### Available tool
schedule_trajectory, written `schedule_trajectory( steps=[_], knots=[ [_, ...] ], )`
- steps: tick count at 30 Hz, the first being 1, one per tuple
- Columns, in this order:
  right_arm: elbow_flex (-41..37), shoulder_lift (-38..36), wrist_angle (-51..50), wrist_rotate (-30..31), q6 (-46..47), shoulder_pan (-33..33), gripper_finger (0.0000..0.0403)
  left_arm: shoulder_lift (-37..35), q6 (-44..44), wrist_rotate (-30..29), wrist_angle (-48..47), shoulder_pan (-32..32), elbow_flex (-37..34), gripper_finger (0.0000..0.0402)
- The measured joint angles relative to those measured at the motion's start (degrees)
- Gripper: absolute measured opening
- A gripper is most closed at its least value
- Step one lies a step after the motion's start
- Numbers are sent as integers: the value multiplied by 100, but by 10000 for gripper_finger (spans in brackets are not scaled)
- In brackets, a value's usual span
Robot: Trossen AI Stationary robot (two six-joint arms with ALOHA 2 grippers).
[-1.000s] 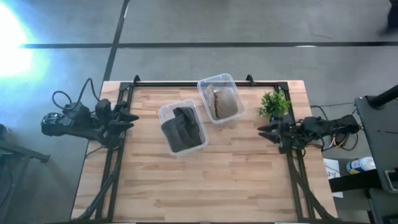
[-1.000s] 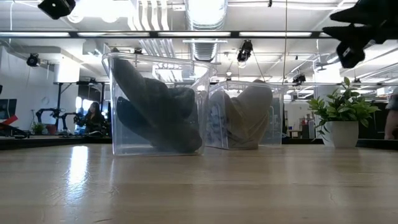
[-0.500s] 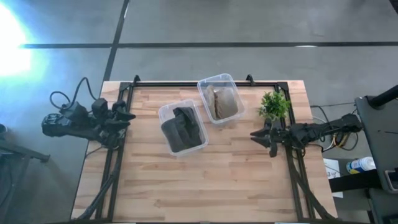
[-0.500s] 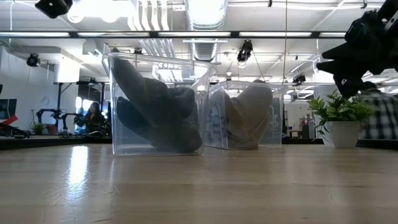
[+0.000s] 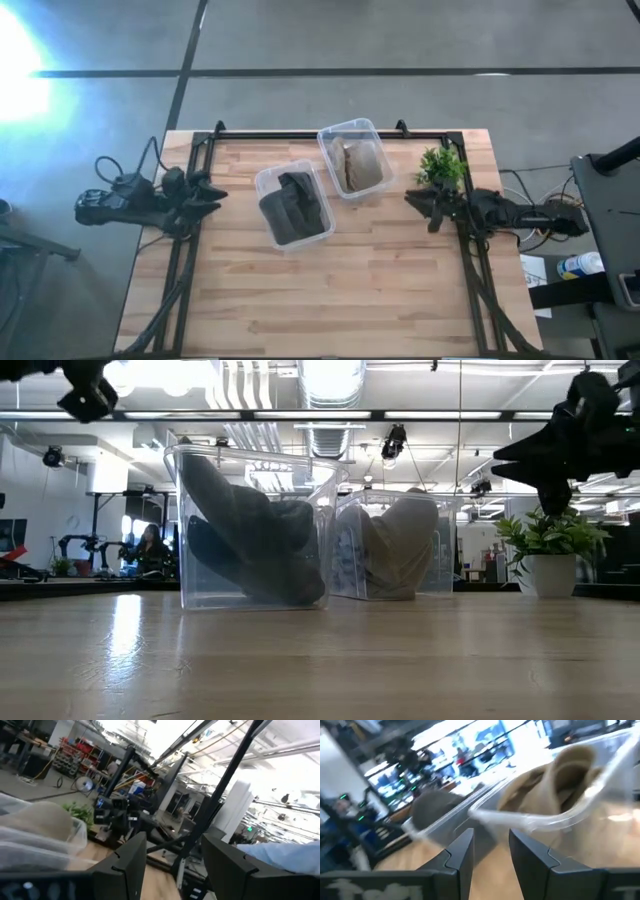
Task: Pick & Place hat
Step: Return to Home Position
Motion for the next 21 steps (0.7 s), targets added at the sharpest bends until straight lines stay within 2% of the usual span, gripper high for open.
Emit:
schedule_trajectory(
  steps=[5, 14, 21],
  knots=[
    [1, -307, 46, 1, 1, -529, 121, -200, 0, 0, 6, 166, -619, 183],
    [-85, -307, 212, 23, 2, -609, 121, -375, 0, 3, -25, 551, -1946, 183],
    [-104, -307, 289, 23, 0, -781, 121, -506, 39, 122, 412, 901, -2051, 183]
  ],
)
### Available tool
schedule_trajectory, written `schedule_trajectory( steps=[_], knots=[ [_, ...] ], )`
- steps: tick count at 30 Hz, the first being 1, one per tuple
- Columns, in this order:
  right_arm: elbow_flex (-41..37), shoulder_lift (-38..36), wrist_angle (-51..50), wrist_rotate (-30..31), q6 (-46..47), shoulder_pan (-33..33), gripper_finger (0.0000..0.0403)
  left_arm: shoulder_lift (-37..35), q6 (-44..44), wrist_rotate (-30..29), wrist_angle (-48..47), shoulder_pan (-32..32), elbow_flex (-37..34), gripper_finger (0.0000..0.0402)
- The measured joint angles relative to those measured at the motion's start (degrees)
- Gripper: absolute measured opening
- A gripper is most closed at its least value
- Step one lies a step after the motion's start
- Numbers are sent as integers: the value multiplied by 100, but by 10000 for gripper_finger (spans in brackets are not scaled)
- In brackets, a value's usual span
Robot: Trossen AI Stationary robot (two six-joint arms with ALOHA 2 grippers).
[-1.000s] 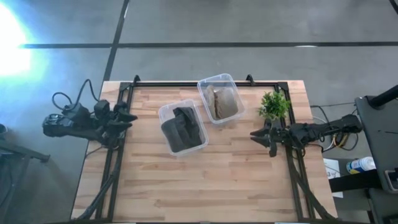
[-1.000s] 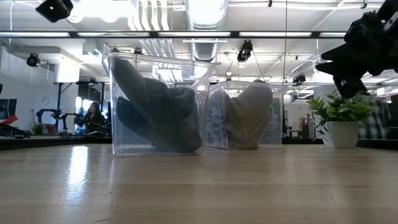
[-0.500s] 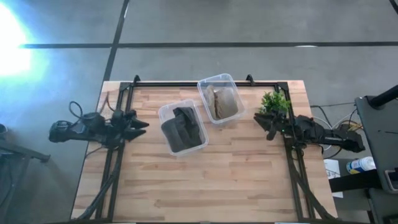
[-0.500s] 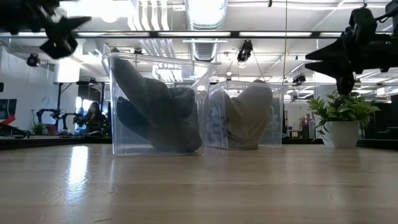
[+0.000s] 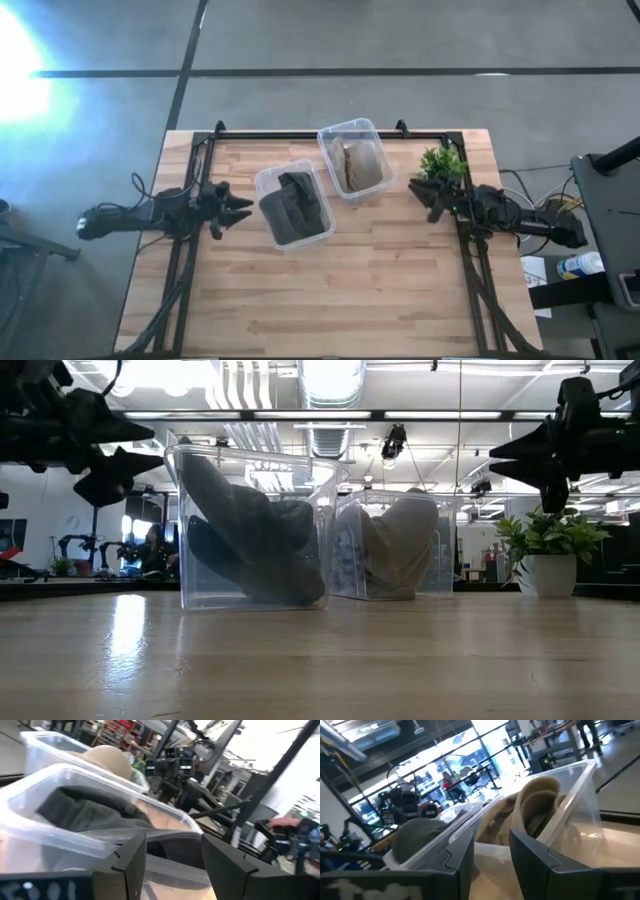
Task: Pick & Place hat
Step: Return to Home Position
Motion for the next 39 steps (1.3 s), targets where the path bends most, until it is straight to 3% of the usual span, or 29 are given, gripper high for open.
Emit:
schedule_trajectory(
  steps=[7, 26, 28, 31, 33, 39],
  knots=[
    [-3, 52, 10, 5, 0, -488, 121, -105, 1, 5, 165, 305, -137, 183],
    [-3, 236, 5, 11, 0, -501, 121, -105, -292, 156, 349, 133, -208, 183],
    [-3, 236, 10, 11, 0, -501, 121, -105, 217, 333, 267, 128, -208, 183],
    [-3, 238, 7, 11, 0, -499, 121, -105, 1864, 348, 257, 105, -208, 183],
    [-3, 239, 7, 9, 0, -499, 121, -107, 2463, 348, 251, 105, -208, 183],
    [-3, 240, 10, 9, 0, -499, 121, -107, 2494, 353, 227, 105, -214, 183]
  ],
)
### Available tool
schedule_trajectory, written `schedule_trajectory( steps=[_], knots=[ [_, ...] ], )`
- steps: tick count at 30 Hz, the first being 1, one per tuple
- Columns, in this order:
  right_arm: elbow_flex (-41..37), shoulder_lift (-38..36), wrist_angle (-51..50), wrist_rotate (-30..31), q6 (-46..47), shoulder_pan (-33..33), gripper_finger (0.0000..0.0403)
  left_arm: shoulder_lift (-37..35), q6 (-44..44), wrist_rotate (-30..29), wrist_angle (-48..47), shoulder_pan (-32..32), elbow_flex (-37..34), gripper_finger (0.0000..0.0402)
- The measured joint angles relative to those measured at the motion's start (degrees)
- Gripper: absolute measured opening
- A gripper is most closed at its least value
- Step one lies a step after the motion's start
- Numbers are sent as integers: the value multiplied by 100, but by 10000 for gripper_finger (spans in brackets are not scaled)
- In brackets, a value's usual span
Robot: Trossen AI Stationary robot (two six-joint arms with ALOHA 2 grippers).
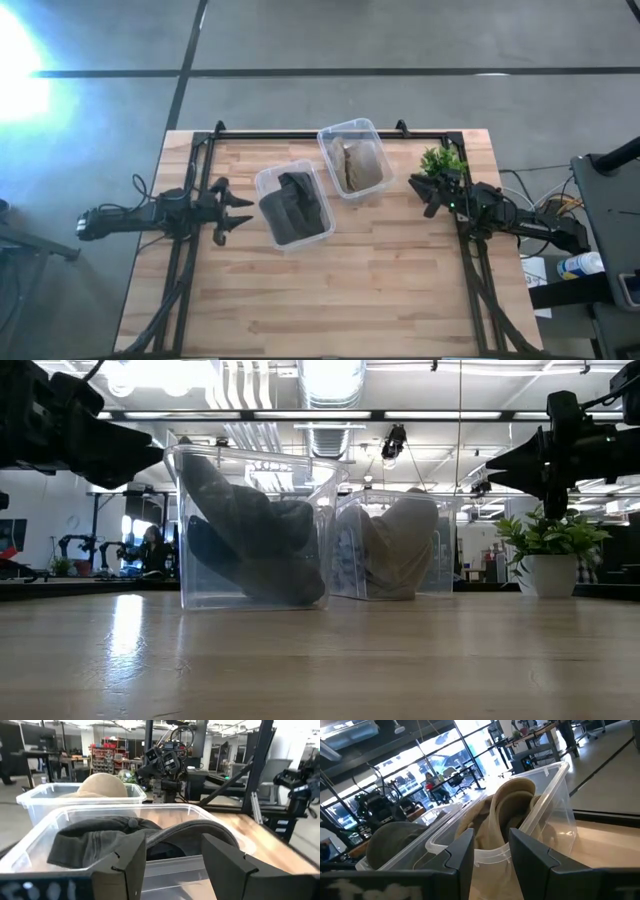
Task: Pick & Place hat
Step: Return to Home Position
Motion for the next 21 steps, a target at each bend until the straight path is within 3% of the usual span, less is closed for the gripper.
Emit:
schedule_trajectory(
  steps=[8, 21],
  knots=[
    [0, 0, 0, 1, 0, 0, 121, 108, -768, 12, 25, 0, 17, 183],
    [0, 0, 0, 1, 0, 0, 121, 142, -815, 16, 31, 0, 26, 183]
  ],
)
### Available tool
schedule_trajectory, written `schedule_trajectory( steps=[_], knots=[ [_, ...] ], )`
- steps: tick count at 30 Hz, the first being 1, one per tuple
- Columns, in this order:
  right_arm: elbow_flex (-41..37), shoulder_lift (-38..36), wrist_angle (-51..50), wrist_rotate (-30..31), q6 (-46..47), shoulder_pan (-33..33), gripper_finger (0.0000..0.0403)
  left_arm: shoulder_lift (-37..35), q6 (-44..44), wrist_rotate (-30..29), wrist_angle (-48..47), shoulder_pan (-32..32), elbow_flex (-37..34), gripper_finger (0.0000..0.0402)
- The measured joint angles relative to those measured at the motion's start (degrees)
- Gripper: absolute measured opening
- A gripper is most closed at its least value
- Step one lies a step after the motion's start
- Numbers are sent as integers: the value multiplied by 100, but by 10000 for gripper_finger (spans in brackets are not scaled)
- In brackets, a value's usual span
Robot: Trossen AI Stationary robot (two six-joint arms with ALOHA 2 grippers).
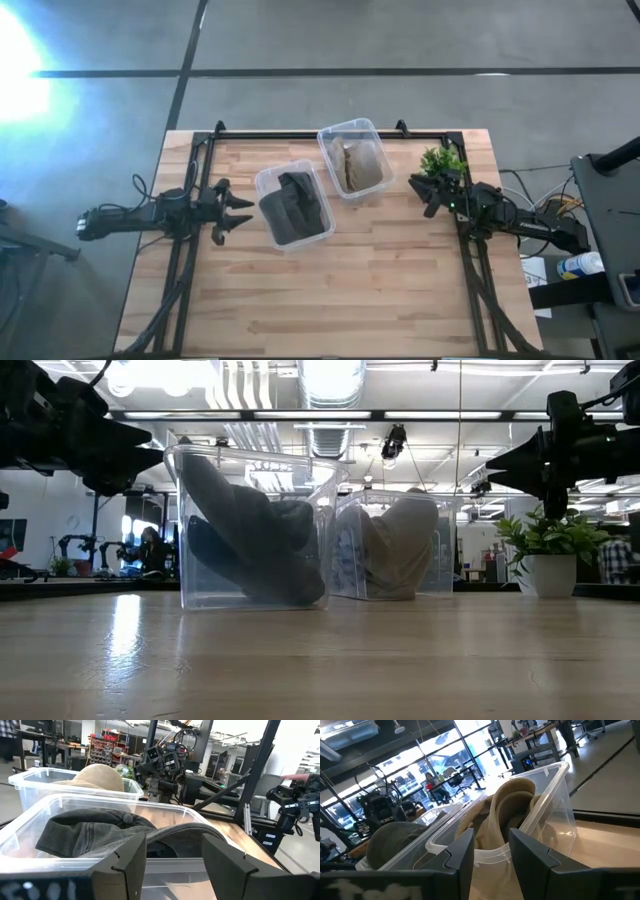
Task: Pick & Place hat
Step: Return to Home Position
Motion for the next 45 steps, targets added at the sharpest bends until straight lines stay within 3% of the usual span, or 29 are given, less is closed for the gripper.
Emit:
schedule_trajectory(
  steps=[9, 12, 14, 18, 22, 27, 45],
  knots=[
    [1, -155, -7, 9, -365, 87, 121, 1, -4, 2, 4, 0, 0, 183],
    [11, -238, 166, 16, -378, 427, 121, 2, -4, 6, 7, 0, 0, 183],
    [4, -234, 400, -75, -872, 796, 121, 17, -4, 7, 9, 0, 2, 183],
    [10, -239, 388, -946, -2233, 1572, 121, 37, -4, 7, 15, 2, 2, 183],
    [7, -240, 138, -1806, -3189, 1781, 121, 37, -4, 7, 20, 0, 2, 183],
    [7, -240, -279, -1765, -2935, 1719, 121, 39, -4, 8, 23, 0, 2, 183],
    [4, -79, -258, -1747, -2710, 1674, 121, 44, -2, 9, 33, 1, 2, 183]
  ],
)
